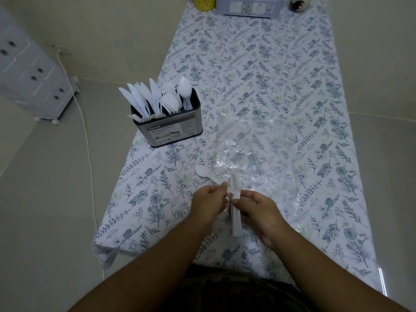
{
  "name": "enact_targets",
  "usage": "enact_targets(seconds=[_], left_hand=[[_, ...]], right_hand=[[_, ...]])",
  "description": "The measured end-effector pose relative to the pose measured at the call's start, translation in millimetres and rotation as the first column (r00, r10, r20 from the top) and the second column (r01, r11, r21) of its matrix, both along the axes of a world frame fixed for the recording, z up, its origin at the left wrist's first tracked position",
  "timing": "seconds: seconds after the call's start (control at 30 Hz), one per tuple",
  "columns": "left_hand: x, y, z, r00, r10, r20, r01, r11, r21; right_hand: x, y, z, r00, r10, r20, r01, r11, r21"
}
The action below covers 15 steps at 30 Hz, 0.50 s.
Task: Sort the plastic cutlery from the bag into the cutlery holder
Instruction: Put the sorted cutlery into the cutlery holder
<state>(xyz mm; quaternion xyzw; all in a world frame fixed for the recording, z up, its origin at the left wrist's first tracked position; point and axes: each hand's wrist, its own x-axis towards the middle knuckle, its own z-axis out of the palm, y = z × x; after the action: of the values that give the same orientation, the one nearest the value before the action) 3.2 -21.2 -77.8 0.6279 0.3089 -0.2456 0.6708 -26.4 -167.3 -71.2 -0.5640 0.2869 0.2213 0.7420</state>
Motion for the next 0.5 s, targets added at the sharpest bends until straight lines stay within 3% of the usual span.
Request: enact_targets(seconds=[0.1, 0.17, 0.27, 0.43, 0.5], left_hand=[[16.1, 0.4, -7.9, 0.958, 0.247, -0.143, -0.266, 0.954, -0.138], [20.1, 2.4, -7.6, 0.961, 0.261, -0.092, -0.267, 0.961, -0.071], [8.2, 7.4, 5.4, 0.996, 0.062, 0.068, -0.07, 0.991, 0.111], [-28.5, 6.3, 22.1, 0.955, -0.18, 0.238, 0.174, 0.984, 0.046], [-31.8, 6.1, 19.4, 0.919, -0.25, 0.305, 0.222, 0.967, 0.124]], right_hand=[[0.1, -0.1, -1.4, 1.0, 0.025, 0.005, -0.025, 0.999, -0.024], [0.1, -1.8, -2.4, 1.0, 0.011, 0.013, -0.01, 0.998, -0.057], [1.9, -7.8, -5.5, 0.998, -0.053, 0.028, 0.056, 0.995, -0.087], [9.1, -10.5, -1.9, 0.997, -0.063, 0.05, 0.063, 0.998, 0.001], [10.8, -8.6, 0.2, 0.997, -0.053, 0.058, 0.052, 0.998, 0.021]])
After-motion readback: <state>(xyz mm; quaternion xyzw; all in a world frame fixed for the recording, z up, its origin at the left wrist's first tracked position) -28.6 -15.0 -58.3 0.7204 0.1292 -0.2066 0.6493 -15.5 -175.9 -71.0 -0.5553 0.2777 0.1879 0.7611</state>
